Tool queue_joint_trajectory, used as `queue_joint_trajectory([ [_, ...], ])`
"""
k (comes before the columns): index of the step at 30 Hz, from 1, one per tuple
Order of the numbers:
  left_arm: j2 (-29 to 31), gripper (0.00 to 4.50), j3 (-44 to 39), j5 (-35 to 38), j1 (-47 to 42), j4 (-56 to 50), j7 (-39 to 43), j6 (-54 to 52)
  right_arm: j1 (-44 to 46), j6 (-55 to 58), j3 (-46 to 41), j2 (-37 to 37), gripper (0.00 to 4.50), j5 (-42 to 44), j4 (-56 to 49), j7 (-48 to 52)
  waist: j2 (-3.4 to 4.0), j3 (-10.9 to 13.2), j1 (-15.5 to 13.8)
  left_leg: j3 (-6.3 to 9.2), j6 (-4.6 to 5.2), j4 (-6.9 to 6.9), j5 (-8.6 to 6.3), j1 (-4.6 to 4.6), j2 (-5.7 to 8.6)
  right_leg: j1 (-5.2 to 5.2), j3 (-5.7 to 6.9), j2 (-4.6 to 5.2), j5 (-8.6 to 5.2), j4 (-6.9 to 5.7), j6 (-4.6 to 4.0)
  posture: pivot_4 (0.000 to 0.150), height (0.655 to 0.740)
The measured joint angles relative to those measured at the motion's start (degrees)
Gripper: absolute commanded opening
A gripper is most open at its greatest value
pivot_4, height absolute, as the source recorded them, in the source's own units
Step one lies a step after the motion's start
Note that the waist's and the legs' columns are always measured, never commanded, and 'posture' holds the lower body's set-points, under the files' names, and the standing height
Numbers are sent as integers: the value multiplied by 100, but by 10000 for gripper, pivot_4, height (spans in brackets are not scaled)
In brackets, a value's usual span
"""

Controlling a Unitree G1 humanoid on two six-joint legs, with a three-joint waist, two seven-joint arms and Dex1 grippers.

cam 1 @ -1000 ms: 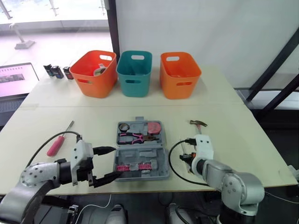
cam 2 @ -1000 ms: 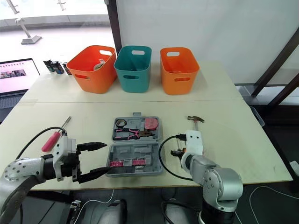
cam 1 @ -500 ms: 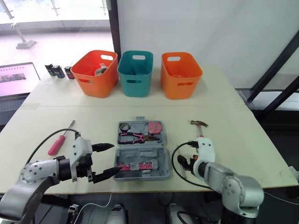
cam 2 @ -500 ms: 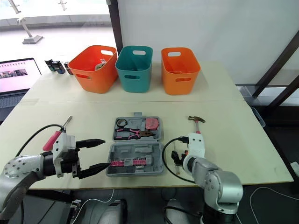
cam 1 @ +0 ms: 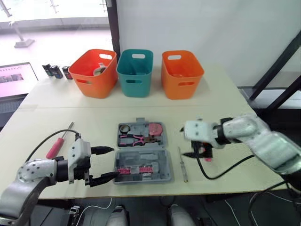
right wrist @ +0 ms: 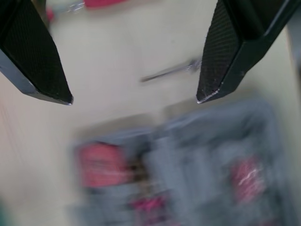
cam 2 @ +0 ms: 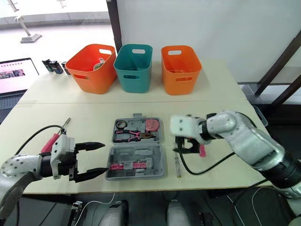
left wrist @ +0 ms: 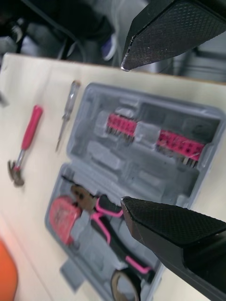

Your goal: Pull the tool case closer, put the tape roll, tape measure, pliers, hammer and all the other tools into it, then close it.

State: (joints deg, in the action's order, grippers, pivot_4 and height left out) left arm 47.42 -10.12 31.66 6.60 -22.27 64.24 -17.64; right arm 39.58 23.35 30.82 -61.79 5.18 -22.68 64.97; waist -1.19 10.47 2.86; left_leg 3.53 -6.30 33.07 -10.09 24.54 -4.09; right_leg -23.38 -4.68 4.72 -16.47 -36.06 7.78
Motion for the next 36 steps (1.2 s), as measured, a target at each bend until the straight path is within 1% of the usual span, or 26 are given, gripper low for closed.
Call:
queue_joint_trajectory([
  [1,19,45000,5,-3,-32,36,67,41,207,-1049,309,38,44230,-446,319,375,0,4,15,0,0,0,0,-1,0,-1,1,0,1,-3,0,1500,7400],
  [2,38,45000,7,-4,-51,48,111,62,341,-1817,507,90,44230,-769,546,600,-1,5,22,1,-1,0,1,-2,0,-1,2,-1,1,-6,0,1500,7400],
  [5,60,45000,25,-20,-137,128,162,68,687,-4072,1045,458,44230,-1748,1425,978,-5,6,48,2,-7,5,4,-5,0,4,2,-1,4,-8,-3,1500,7400],
  [7,60,45000,27,-36,-187,136,160,68,749,-5010,1300,735,44230,-2147,1967,1066,-7,7,41,2,-8,11,5,-5,0,8,2,0,6,-10,-5,1500,7400],
  [11,53,45000,20,-51,-187,135,103,65,954,-6095,1591,1154,44230,-2941,2975,1025,-4,9,21,3,-11,13,8,-10,0,10,2,-2,8,-19,-6,1500,7400],
  [15,27,45000,3,-43,-136,68,-1,55,1286,-6625,1627,1579,44230,-3664,3782,789,-2,10,37,5,-26,9,17,-14,0,9,2,-2,9,-27,-9,1500,7400],
  [19,-20,45000,-16,-17,-1,-98,-83,44,1389,-6902,1678,1867,44230,-4042,4215,719,-2,10,0,7,-30,6,20,-15,0,11,2,-3,9,-28,-8,1500,7400],
  [22,-24,45000,-18,-4,48,-150,-121,43,1410,-7040,1737,2038,44230,-4210,4317,756,-2,10,-30,9,-34,7,23,-16,0,11,2,-3,9,-34,-8,1500,7400],
  [30,-86,45000,-19,-4,92,-152,-274,52,1401,-7104,1748,2078,44230,-4471,4321,831,-3,9,-37,12,-41,16,28,-31,0,32,3,-4,13,-37,-15,1500,7400],
  [36,-132,45000,-19,-4,163,-154,-328,67,1356,-7027,1697,2099,44230,-4517,4405,805,-4,8,-39,12,-41,16,28,-76,0,76,3,-3,12,-36,-17,1500,7400],
])
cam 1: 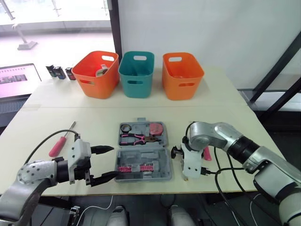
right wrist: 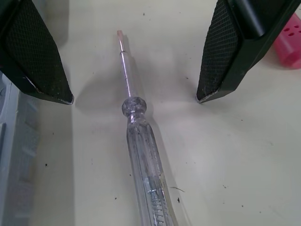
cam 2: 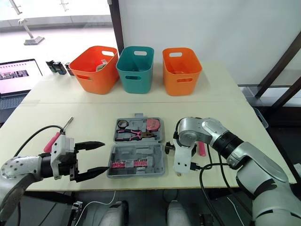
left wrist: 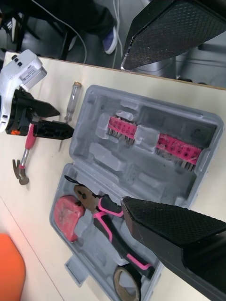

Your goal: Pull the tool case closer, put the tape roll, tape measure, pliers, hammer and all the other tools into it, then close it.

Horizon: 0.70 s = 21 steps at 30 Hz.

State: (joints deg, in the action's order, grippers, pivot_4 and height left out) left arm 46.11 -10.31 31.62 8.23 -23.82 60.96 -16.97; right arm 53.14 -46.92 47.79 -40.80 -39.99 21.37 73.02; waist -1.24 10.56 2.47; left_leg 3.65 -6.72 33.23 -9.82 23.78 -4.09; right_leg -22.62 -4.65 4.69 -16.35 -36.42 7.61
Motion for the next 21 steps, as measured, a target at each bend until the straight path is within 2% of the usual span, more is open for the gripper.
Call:
queue_joint_trajectory([
  [17,-119,45000,16,-45,-210,44,-34,14,-273,101,-25,-173,44230,-269,-443,211,-6,-4,-2,1,0,-4,0,-28,0,28,0,0,-1,1,1,1500,7400],
  [18,-135,45000,18,-51,-208,44,-42,14,-297,115,-48,-173,38665,-286,-453,215,-10,-6,-4,1,0,-4,0,-29,0,28,0,0,-1,1,1,1500,7400],
  [20,-143,45000,18,-71,-199,44,-74,13,-341,113,-92,-197,32040,-322,-470,213,-18,-11,-2,1,0,-4,0,-30,0,30,0,0,-1,1,0,1500,7400],
  [21,-145,45000,19,-80,-190,43,-90,13,-359,114,-110,-199,25991,-347,-481,211,-21,-13,2,1,0,-4,0,-32,0,31,0,0,-1,1,0,1500,7400],
])
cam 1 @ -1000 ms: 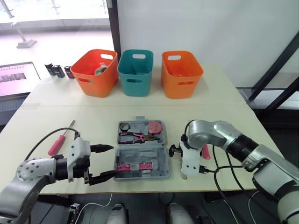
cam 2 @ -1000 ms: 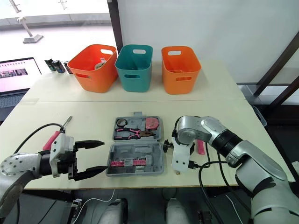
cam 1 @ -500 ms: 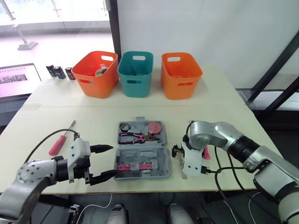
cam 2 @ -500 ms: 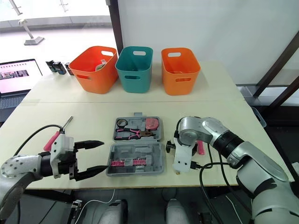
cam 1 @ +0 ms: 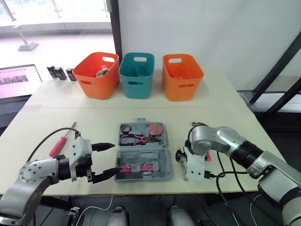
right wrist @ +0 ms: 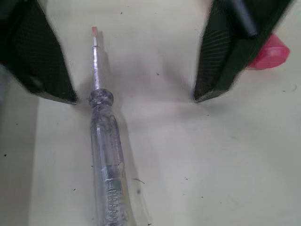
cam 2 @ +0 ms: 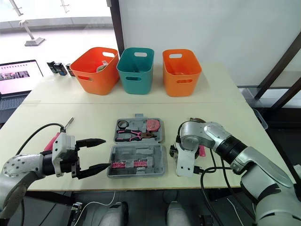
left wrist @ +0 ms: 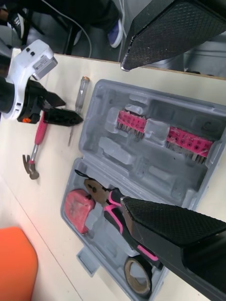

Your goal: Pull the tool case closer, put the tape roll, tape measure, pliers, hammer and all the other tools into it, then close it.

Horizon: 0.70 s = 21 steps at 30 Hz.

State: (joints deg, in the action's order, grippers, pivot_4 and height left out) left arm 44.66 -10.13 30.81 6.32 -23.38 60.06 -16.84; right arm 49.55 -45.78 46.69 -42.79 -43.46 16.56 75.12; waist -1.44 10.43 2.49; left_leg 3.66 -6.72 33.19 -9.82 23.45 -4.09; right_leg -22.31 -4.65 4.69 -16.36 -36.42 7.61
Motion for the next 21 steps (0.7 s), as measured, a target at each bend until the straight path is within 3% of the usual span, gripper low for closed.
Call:
queue_joint_trajectory([
  [5,-2,45000,0,-21,23,0,-35,-5,-60,3,-60,9,1277,-73,-20,-37,-11,-7,1,0,0,0,0,-3,0,2,0,0,0,0,0,1500,7400],
  [15,-1,45000,34,-28,-62,14,-35,-25,-407,425,-417,-10,529,5,-280,79,-38,-24,-7,0,0,-2,0,-5,0,3,0,0,-1,0,0,1500,7400],
  [21,-2,45000,128,-43,-239,152,-24,-24,-706,1192,-686,-158,529,1077,-700,781,-23,-13,-2,0,0,-3,0,-2,0,0,-1,0,-1,0,1,1500,7400],
])
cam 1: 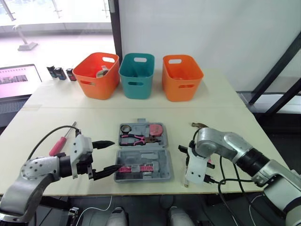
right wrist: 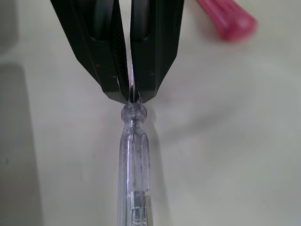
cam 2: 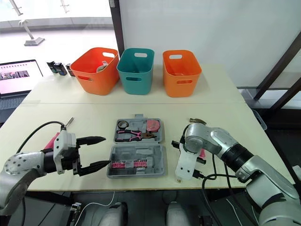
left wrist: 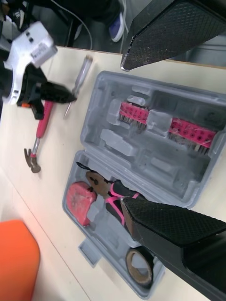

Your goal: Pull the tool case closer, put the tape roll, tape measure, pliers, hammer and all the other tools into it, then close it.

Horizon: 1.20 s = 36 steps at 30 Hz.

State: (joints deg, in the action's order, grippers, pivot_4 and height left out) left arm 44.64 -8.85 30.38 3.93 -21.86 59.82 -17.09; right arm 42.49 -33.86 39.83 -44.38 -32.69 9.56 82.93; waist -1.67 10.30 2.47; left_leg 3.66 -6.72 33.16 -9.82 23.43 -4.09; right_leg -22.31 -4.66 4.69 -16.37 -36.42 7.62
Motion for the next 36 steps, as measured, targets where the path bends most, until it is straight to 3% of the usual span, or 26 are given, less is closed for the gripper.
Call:
queue_joint_trajectory([
  [2,-9,45000,70,0,-33,19,7,0,-61,792,-279,-84,529,677,-400,438,11,7,10,0,0,0,0,0,0,-2,0,0,1,-1,0,1500,7400],
  [7,-9,45000,123,3,-43,44,-10,-16,79,4110,-1184,-162,529,2136,-1518,910,17,11,3,2,0,0,0,0,0,-4,1,0,0,-2,-1,1500,7400],
  [13,-8,45000,137,8,-62,22,-23,-116,411,10142,-1585,-98,529,3030,-1973,600,15,10,-40,2,-2,1,-2,10,0,-17,1,1,1,1,-5,1500,7400],
  [15,-8,45000,137,8,-56,21,-17,-118,410,11559,-1747,158,529,3261,-1861,137,15,10,-30,1,-2,1,-2,17,0,-27,0,1,2,1,-8,1500,7400],
  [17,-8,45000,138,8,-65,14,-10,-118,401,12300,-1868,322,529,3683,-1406,-337,15,10,-8,1,-1,2,-2,22,0,-30,1,2,4,2,-9,1500,7400],
  [21,-3,45000,138,7,-35,13,7,-118,178,12599,-2089,167,529,5056,-406,-1677,15,10,-7,1,1,6,-2,65,1,-59,0,1,5,11,-8,1500,7400],
  [24,-4,45000,143,6,-67,15,21,-118,41,12604,-2506,316,529,6392,173,-3474,15,10,18,3,3,7,0,99,1,-95,0,-1,8,2,-4,1500,7400],
  [27,-7,45000,146,6,-91,21,28,-117,-392,12604,-3407,877,529,7159,340,-5526,13,9,8,11,7,2,-2,100,1,-97,3,-6,9,-2,6,1500,7400],
  [30,-5,45000,146,5,-95,31,34,-117,-713,12605,-4413,1592,11401,7815,240,-7204,3,0,33,15,9,4,-2,95,0,-93,3,-11,15,-7,17,1500,7400],
  [36,7,45000,131,6,10,31,105,-98,-1262,12604,-5530,2526,41113,8935,-700,-9538,-9,-22,45,20,15,46,2,82,-1,-52,3,-12,20,-2,-9,1500,7400],
])
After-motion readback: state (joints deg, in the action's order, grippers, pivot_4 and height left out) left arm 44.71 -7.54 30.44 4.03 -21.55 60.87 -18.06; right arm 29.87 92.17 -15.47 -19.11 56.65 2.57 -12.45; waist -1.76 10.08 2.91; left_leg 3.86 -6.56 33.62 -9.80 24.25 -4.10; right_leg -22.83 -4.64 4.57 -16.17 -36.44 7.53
